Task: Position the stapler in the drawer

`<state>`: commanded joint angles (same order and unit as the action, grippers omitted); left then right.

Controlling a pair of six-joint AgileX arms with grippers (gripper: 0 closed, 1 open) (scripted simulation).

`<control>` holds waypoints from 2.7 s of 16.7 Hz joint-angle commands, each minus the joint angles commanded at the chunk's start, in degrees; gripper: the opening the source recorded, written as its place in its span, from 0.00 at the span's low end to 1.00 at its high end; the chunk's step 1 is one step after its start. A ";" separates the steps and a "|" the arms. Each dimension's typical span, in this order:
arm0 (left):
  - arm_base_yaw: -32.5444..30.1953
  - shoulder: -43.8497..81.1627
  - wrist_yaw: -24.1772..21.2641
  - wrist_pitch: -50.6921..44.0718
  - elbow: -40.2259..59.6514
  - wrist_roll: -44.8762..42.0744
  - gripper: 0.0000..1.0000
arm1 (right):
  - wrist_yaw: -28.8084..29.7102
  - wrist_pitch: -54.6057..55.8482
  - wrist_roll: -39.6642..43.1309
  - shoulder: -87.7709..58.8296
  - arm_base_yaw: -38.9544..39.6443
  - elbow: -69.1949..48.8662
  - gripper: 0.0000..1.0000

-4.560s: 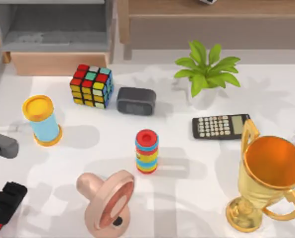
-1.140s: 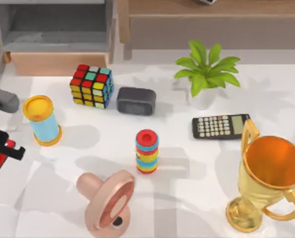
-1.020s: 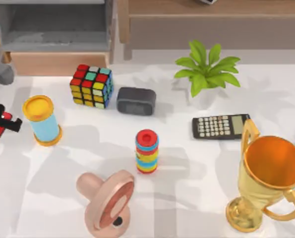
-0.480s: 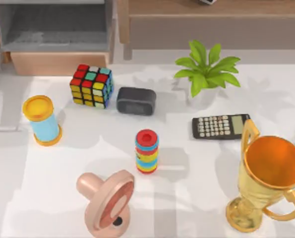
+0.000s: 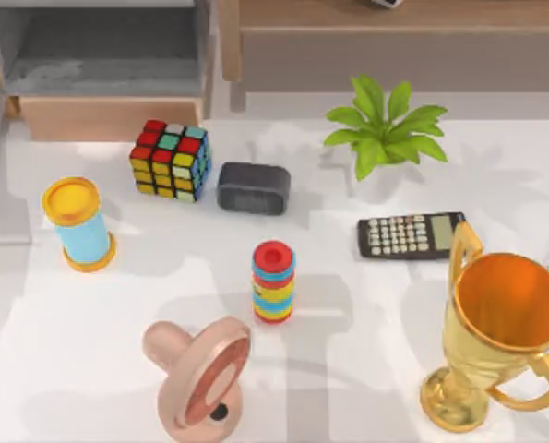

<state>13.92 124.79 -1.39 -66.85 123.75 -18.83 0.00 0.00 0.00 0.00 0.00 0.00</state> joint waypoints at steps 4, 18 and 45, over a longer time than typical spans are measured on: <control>3.36 8.59 -0.13 -2.64 4.96 -0.93 0.00 | 0.00 0.00 0.00 0.00 0.00 0.00 1.00; 5.47 17.61 -0.38 -6.73 6.81 -2.17 0.00 | 0.00 0.00 0.00 0.00 0.00 0.00 1.00; 5.77 17.88 -0.39 -4.93 5.09 -2.08 1.00 | 0.00 0.00 0.00 0.00 0.00 0.00 1.00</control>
